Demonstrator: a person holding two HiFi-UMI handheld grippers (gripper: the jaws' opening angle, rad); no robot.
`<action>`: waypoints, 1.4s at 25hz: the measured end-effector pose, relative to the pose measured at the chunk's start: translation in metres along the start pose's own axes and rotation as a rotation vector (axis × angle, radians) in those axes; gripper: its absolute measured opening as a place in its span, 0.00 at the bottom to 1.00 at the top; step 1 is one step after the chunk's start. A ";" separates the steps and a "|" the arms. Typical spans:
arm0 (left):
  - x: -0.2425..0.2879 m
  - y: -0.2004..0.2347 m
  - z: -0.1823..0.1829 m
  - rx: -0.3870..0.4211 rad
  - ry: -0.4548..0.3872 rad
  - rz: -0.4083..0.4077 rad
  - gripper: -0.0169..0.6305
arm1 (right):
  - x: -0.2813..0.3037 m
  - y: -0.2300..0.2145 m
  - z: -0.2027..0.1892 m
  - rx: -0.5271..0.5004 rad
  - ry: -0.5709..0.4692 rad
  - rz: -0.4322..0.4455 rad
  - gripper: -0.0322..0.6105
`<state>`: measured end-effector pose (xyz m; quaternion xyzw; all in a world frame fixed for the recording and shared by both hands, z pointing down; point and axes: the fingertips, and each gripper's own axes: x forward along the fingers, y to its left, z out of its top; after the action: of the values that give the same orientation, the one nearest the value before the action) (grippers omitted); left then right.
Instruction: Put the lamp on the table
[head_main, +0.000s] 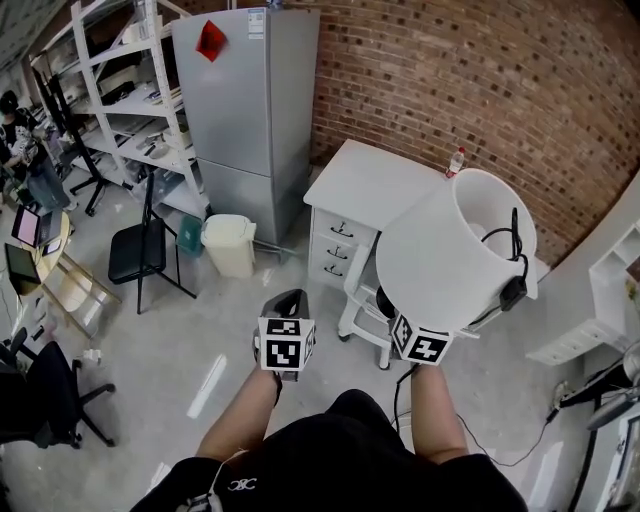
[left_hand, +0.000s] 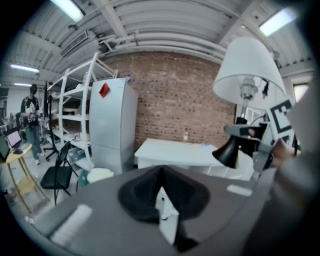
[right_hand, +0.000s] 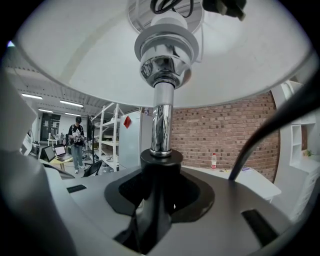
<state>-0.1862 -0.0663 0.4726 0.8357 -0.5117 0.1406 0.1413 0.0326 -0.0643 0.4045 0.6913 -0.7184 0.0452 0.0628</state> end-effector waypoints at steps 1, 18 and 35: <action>0.002 0.002 -0.001 0.002 0.004 -0.003 0.02 | 0.005 -0.003 0.002 -0.005 0.001 -0.013 0.23; 0.129 0.015 0.034 0.021 0.036 -0.023 0.02 | 0.147 -0.085 0.037 -0.016 -0.030 -0.067 0.23; 0.312 0.014 0.108 0.003 0.126 0.105 0.02 | 0.415 -0.205 -0.001 0.014 0.046 0.002 0.23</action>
<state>-0.0526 -0.3681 0.4933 0.7975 -0.5445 0.2011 0.1643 0.2219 -0.4820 0.4642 0.6896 -0.7173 0.0663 0.0745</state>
